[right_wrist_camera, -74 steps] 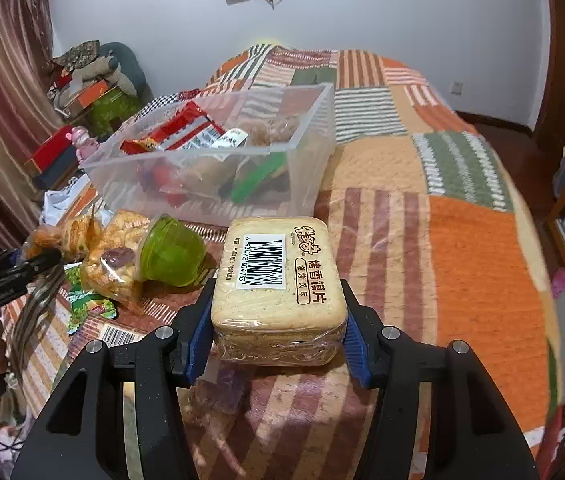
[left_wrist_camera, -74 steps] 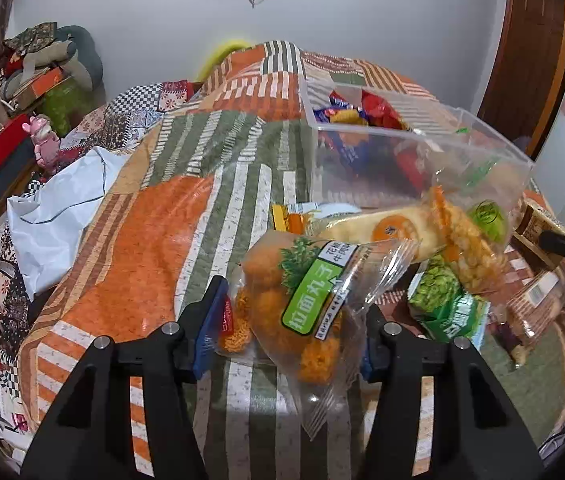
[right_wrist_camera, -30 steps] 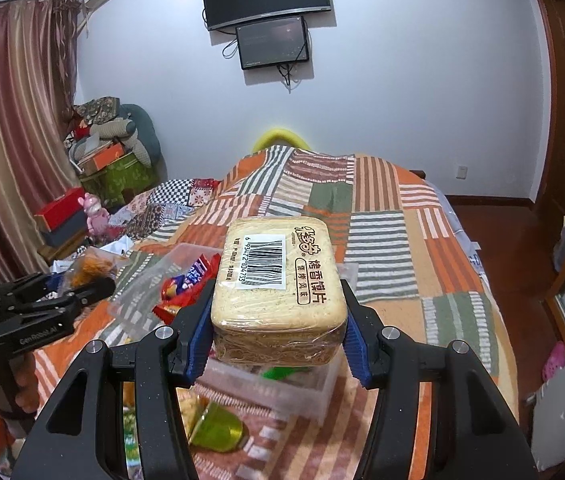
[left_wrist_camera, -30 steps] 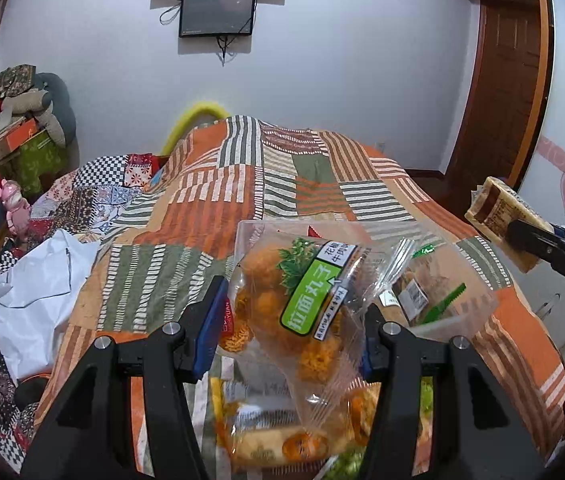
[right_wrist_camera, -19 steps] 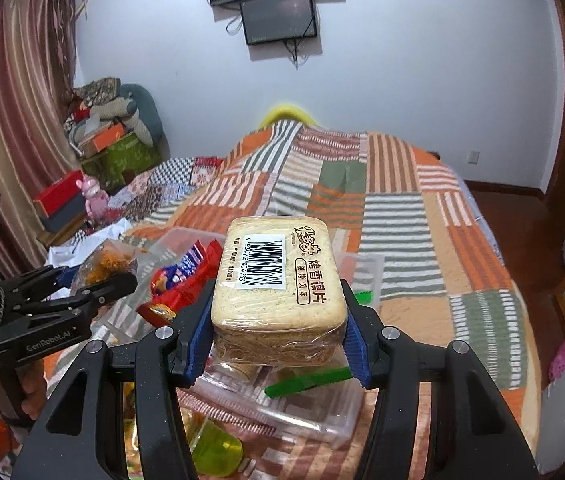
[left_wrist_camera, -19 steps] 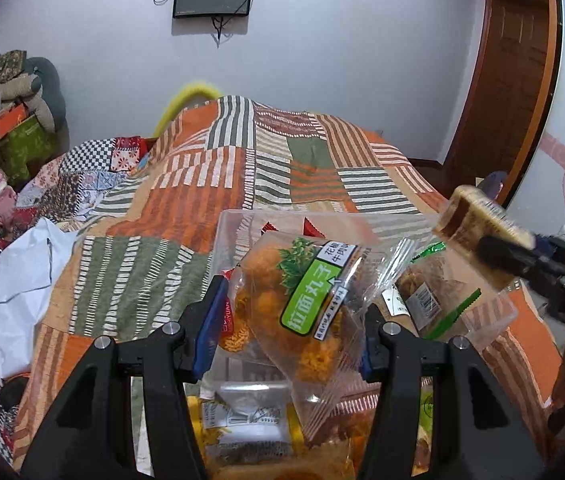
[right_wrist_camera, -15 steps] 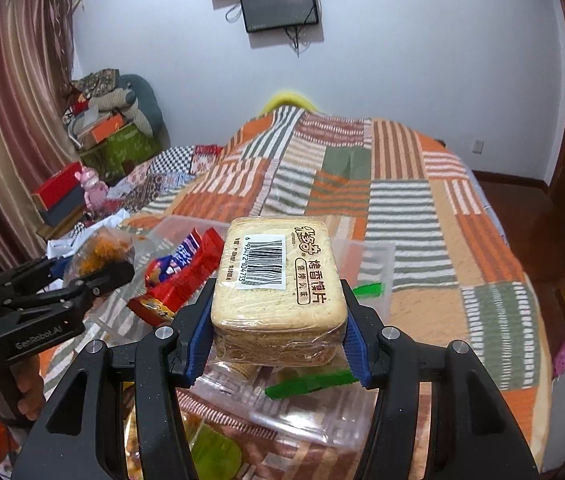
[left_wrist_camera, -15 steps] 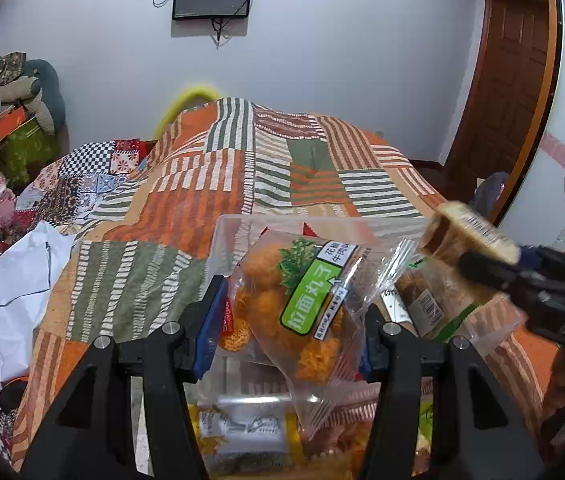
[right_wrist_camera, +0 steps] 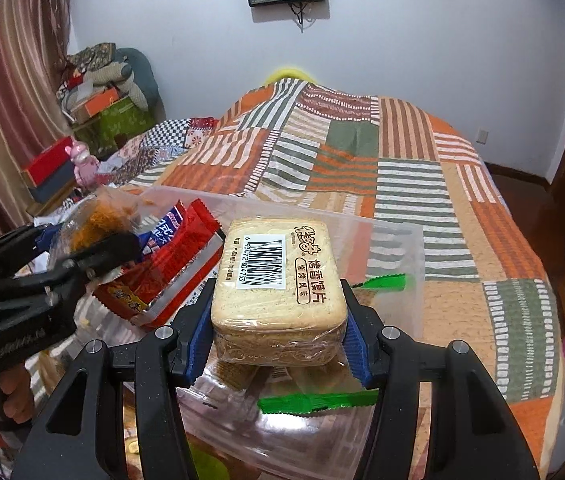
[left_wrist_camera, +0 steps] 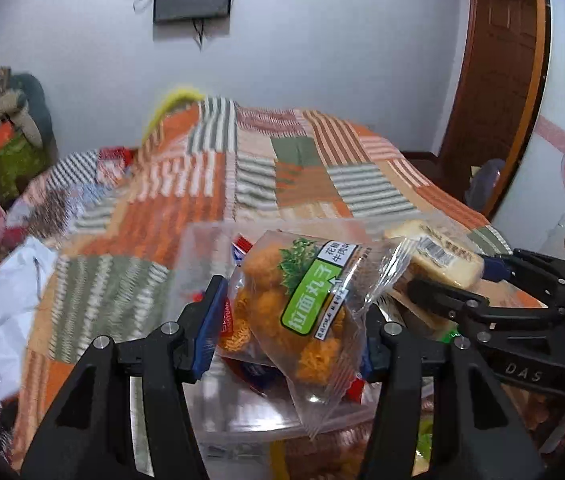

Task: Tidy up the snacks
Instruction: 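Carry the meatball bag and bread pack over the box and lower them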

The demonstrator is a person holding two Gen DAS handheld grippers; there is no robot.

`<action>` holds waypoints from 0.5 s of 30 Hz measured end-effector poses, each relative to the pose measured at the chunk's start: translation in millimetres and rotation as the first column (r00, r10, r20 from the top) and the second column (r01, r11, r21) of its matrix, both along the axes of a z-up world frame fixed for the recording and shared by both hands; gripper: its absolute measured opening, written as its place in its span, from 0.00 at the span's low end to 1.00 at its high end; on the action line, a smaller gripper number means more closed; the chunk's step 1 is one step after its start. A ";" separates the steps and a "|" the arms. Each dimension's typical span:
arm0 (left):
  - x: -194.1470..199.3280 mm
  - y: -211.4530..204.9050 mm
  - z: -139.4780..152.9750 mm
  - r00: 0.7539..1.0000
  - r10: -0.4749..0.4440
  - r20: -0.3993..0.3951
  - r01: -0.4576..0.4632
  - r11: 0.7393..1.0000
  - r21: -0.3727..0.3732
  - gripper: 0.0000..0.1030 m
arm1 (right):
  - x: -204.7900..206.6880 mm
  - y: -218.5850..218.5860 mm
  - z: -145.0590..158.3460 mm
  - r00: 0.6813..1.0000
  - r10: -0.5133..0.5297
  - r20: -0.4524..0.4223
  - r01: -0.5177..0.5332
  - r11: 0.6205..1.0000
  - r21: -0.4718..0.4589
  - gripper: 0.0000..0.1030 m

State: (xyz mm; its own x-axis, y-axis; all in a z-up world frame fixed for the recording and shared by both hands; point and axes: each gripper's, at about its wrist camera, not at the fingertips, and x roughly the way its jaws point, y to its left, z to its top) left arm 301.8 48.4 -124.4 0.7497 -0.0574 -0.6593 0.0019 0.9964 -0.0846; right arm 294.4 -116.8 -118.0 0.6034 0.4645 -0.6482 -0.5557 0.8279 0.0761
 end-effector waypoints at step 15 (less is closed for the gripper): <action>-15.7 12.8 -7.3 0.996 0.066 -0.052 -0.067 0.998 -0.016 0.68 | -9.7 -4.3 5.5 1.000 0.018 0.001 -0.018 1.000 -0.019 0.54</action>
